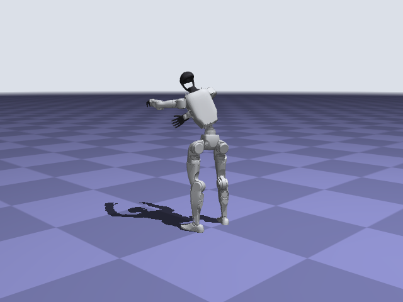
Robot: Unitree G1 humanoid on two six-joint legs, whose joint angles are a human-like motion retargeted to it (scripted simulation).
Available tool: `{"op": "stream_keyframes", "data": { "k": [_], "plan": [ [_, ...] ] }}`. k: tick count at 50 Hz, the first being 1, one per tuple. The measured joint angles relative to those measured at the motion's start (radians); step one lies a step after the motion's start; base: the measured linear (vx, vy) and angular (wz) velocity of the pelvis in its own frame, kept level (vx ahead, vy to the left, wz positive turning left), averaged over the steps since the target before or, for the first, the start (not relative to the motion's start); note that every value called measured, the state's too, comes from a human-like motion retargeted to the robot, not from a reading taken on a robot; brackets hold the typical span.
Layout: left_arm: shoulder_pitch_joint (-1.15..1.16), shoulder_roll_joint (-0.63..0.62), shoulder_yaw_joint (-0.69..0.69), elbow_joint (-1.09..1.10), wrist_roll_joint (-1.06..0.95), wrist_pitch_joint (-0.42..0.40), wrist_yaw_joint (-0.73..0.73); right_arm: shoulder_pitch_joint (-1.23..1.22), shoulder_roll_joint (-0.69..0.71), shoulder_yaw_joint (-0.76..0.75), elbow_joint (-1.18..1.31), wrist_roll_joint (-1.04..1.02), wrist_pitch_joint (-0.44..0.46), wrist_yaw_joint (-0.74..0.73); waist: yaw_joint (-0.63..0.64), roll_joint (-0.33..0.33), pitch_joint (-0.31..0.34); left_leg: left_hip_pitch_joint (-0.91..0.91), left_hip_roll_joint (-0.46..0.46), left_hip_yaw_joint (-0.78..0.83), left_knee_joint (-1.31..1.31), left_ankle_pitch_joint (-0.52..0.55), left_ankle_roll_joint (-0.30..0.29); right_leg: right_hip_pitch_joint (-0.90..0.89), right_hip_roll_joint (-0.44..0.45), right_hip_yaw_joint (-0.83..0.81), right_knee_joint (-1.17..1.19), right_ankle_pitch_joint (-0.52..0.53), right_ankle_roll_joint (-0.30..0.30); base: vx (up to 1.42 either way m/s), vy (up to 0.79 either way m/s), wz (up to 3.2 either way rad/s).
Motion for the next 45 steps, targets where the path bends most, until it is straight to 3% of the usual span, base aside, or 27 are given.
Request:
{"op": "stream_keyframes", "data": {
  "k": [9, 13, 19, 25, 30, 37, 43, 44, 45],
  "plan": [
    [0.0, 0.0, -0.028, 0.06, 0.051, -0.021, 0.021, 0.396, -0.203, 0.12, -0.174, 0.022, -0.029, 0.139, -0.051, 0.001, -0.005, 0.046, 0.0, 0.088, 0.031, -0.034, 0.008, 0.005, 0.014, 0.082, -0.003, 0.002, 0.0, 0.02, 0.03, -0.52],
    [0.0, 0.0, -0.04, 0.084, 0.033, -0.022, 0.036, 0.642, -0.258, 0.037, -0.222, 0.353, -0.059, 0.172, -0.077, 0.006, -0.002, 0.067, 0.008, 0.126, 0.036, -0.04, 0.003, 0.007, 0.034, 0.112, -0.006, 0.006, 0.0, 0.02, -0.02, -0.5],
    [0.0, 0.0, -0.027, 0.136, -0.002, 0.011, 0.051, 0.973, -0.269, -0.25, -0.199, 0.792, -0.137, 0.087, -0.137, 0.013, -0.006, 0.092, 0.018, 0.156, 0.031, -0.04, -0.003, 0.014, 0.056, 0.136, -0.01, 0.007, 0.0, 0.03, -0.01, -0.29],
    [0.0, 0.0, -0.018, 0.179, -0.008, 0.027, 0.088, 1.162, -0.311, -0.642, -0.271, 1.003, -0.33, -0.058, -0.203, 0.012, -0.028, 0.112, 0.03, 0.179, 0.024, -0.037, -0.013, 0.021, 0.078, 0.151, -0.013, 0.009, 0.0, 0.03, -0.02, -0.2],
    [0.0, 0.0, -0.034, 0.21, 0.007, 0.025, 0.121, 1.188, -0.425, -0.917, -0.406, 1.059, -0.53, -0.144, -0.233, 0.004, -0.055, 0.131, 0.041, 0.21, 0.022, -0.035, -0.018, 0.026, 0.102, 0.172, -0.02, 0.02, 0.0, 0.01, -0.04, -0.32],
    [0.0, 0.0, -0.051, 0.23, 0.019, 0.018, 0.128, 1.074, -0.697, -1.145, -0.686, 0.957, -0.752, -0.24, -0.238, -0.021, -0.083, 0.147, 0.055, 0.248, 0.024, -0.027, -0.027, 0.031, 0.134, 0.194, -0.04, 0.045, 0.0, -0.01, -0.06, -0.29],
    [0.0, 0.0, -0.076, 0.19, 0.014, -0.003, 0.103, 0.811, -1.024, -1.22, -0.878, 0.688, -0.838, -0.399, -0.211, -0.052, -0.107, 0.149, 0.065, 0.253, 0.025, -0.021, -0.035, 0.036, 0.146, 0.192, -0.051, 0.058, 0.0, 0.0, -0.02, -0.04],
    [0.0, 0.0, -0.067, 0.186, 0.039, -0.009, 0.071, 0.765, -1.135, -1.208, -0.826, 0.432, -0.675, -0.442, -0.206, -0.057, -0.107, 0.145, 0.063, 0.248, 0.026, -0.022, -0.03, 0.034, 0.142, 0.19, -0.051, 0.059, 0.0, 0.0, 0.0, 0.0],
    [0.0, 0.0, -0.052, 0.184, 0.078, -0.014, 0.024, 0.726, -1.272, -1.191, -0.735, 0.072, -0.428, -0.491, -0.202, -0.061, -0.105, 0.139, 0.061, 0.243, 0.029, -0.023, -0.022, 0.032, 0.137, 0.187, -0.051, 0.058, 0.0, -0.02, -0.01, 0.18]
  ]
}}
